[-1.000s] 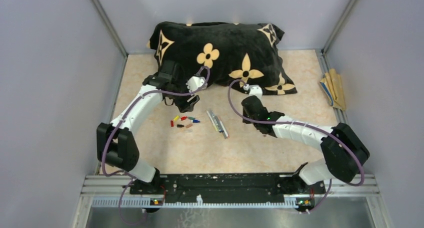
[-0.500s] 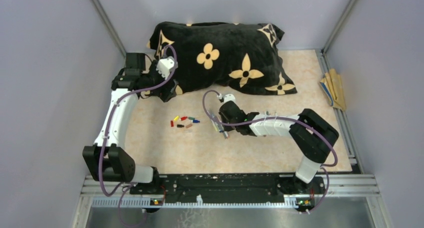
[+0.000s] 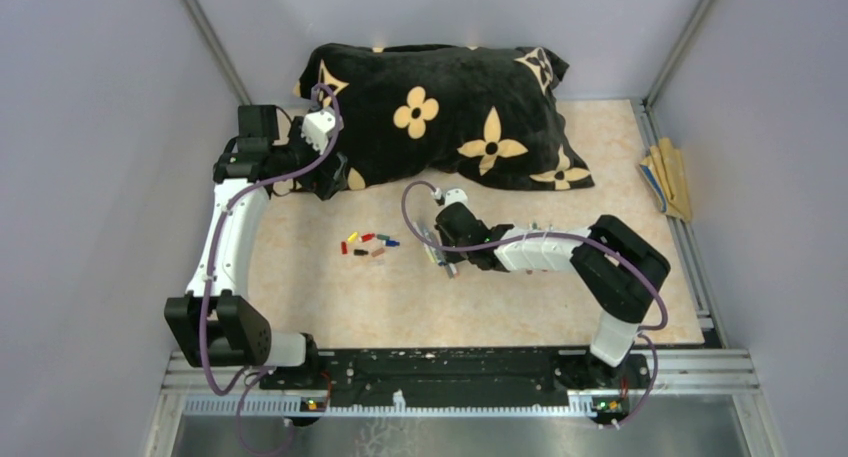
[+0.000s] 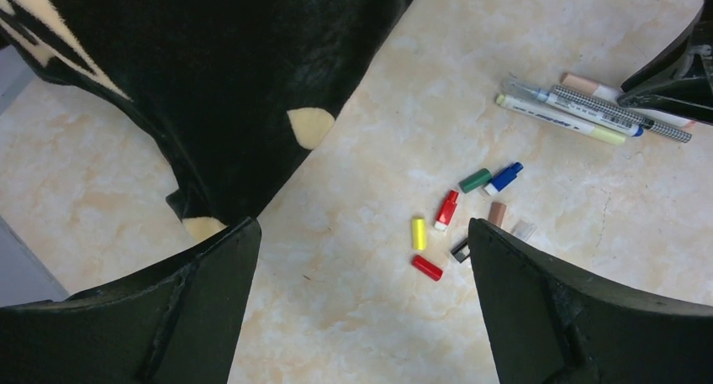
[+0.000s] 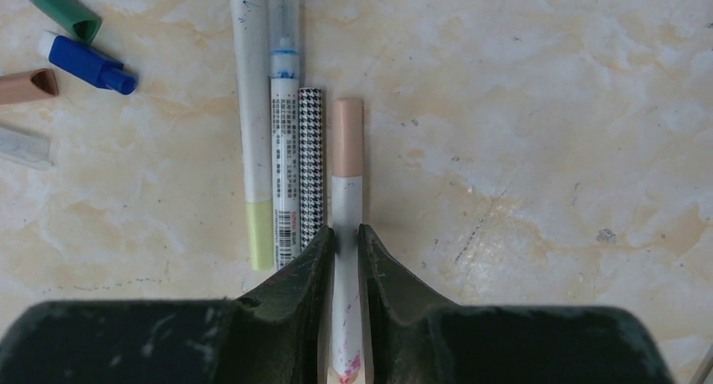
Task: Open the pen caps
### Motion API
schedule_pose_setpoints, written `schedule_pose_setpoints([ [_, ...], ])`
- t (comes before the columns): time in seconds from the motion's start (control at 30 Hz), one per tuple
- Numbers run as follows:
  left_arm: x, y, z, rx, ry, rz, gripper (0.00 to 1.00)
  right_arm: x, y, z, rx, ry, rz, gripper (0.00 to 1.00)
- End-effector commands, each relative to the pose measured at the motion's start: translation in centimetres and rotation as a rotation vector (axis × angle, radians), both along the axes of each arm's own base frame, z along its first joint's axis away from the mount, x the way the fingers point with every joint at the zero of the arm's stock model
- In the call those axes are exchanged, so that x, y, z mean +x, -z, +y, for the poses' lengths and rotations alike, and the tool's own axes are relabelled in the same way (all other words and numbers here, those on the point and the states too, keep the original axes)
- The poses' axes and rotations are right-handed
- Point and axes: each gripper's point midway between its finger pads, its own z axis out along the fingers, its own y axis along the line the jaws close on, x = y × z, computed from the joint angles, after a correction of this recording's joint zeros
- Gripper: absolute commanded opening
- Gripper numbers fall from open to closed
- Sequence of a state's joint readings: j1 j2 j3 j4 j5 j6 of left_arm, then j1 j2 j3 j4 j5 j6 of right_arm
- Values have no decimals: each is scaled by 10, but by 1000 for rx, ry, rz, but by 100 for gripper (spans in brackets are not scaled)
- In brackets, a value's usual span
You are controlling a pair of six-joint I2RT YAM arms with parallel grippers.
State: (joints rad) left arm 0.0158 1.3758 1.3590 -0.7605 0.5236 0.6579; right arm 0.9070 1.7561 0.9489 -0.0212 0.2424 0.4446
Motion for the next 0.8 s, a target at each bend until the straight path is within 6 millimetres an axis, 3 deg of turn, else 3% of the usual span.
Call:
schedule_pose_setpoints([
  [0.0,-8,-8,-10,-50,51,-8,99,3,2,-6,-27,16,-37,15],
  [0.5,-20,-14,-27,-116,137,-1,99,-10,27,-44,-147,54,-29,23],
  [0.57,-21,-15,-29,-123,154,-2,99,-9,20,-44,-138,59,-39,16],
  [0.67,-29,-11,-36,-136,215,11,99,-5,-5,-40,-93,67,-75,1],
  [0.77,-46,7,-43,-133,323,23,99,0,-43,-31,6,49,-108,0],
])
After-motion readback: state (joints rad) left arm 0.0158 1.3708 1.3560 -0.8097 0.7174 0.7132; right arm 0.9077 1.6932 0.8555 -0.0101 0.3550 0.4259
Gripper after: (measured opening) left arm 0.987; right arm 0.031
